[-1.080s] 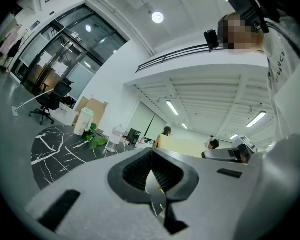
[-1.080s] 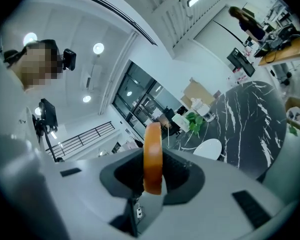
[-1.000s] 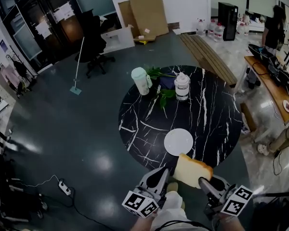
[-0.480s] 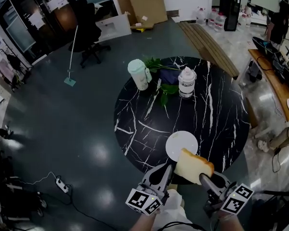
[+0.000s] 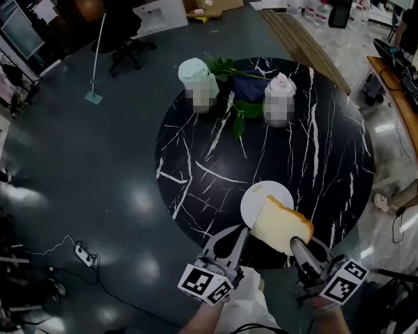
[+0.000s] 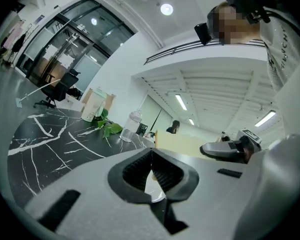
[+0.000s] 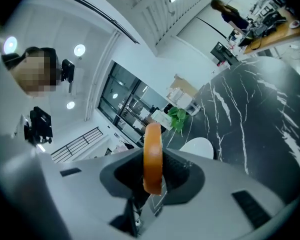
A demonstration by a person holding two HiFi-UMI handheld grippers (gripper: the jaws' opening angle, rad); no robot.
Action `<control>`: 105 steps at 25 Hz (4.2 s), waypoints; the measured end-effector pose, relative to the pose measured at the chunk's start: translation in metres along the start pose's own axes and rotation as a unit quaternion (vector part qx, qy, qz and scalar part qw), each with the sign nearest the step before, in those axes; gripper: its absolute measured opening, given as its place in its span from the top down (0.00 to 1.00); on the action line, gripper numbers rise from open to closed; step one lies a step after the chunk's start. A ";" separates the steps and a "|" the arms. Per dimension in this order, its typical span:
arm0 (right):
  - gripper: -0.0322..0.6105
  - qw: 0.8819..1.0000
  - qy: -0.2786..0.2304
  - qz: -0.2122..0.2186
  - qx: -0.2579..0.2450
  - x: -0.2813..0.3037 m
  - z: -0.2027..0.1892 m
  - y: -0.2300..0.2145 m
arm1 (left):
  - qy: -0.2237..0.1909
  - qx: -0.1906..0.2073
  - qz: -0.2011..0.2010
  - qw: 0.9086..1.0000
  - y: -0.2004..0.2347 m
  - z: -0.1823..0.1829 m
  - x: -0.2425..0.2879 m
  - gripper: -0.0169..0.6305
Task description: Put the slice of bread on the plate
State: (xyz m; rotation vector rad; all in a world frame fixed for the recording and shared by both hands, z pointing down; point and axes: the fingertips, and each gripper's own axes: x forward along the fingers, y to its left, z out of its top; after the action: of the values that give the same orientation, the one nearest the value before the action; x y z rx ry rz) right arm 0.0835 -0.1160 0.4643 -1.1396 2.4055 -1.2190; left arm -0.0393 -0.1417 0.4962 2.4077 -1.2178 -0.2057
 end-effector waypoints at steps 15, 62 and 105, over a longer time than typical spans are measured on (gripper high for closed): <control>0.81 0.993 0.018 -0.017 0.117 0.058 -0.016 -0.049 | -0.016 -0.009 0.009 1.000 0.026 -0.007 0.015 0.96; 0.59 0.962 0.084 -0.152 -0.211 0.058 -0.016 -0.067 | -0.013 -0.010 -0.008 1.000 0.012 -0.008 0.020 0.96; 0.94 0.952 0.050 -0.066 -0.295 -0.021 0.014 0.070 | 0.004 0.033 -0.051 0.998 -0.101 0.047 -0.001 0.96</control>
State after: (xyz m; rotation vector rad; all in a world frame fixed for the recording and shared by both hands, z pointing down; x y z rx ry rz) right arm 0.0666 -0.0847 0.3991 -1.4364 2.9145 -0.5943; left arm 0.0186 -0.1027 0.4096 2.5277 -1.1145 -0.1908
